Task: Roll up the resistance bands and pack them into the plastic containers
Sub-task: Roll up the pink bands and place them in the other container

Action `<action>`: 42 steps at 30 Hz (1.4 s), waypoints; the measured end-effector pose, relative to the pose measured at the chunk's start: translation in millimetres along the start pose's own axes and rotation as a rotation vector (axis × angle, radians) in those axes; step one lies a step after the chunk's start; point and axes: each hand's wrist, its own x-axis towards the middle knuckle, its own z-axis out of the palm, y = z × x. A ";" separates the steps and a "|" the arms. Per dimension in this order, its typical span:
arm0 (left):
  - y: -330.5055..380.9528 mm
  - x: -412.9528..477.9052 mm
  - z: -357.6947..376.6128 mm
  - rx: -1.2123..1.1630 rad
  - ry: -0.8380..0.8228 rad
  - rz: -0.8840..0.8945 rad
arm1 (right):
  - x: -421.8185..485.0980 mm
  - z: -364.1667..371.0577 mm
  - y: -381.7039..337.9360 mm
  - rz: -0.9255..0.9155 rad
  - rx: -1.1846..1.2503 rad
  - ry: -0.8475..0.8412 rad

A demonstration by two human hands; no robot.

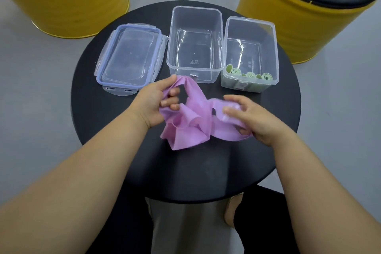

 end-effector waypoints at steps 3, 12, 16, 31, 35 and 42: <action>5.3 0.7 -10.0 -0.003 0.040 -0.010 | -3.7 -7.2 7.2 0.017 -0.352 -0.130; 3.9 -8.2 -6.4 0.143 -0.044 -0.040 | 10.5 -2.9 13.2 -0.124 -0.407 0.426; -4.4 -17.2 14.4 0.192 -0.277 -0.070 | 6.4 30.2 -0.6 -0.146 -0.029 0.017; 6.8 -18.1 -12.6 1.256 -0.158 0.016 | -11.1 -10.9 -18.4 -0.089 0.800 -0.139; -0.4 -15.1 -8.7 1.312 -0.118 -0.030 | -8.9 -9.7 -20.3 -0.026 0.931 -0.072; 6.9 -14.8 -5.5 0.696 -0.010 -0.091 | -6.9 -14.8 -13.2 0.052 0.587 0.126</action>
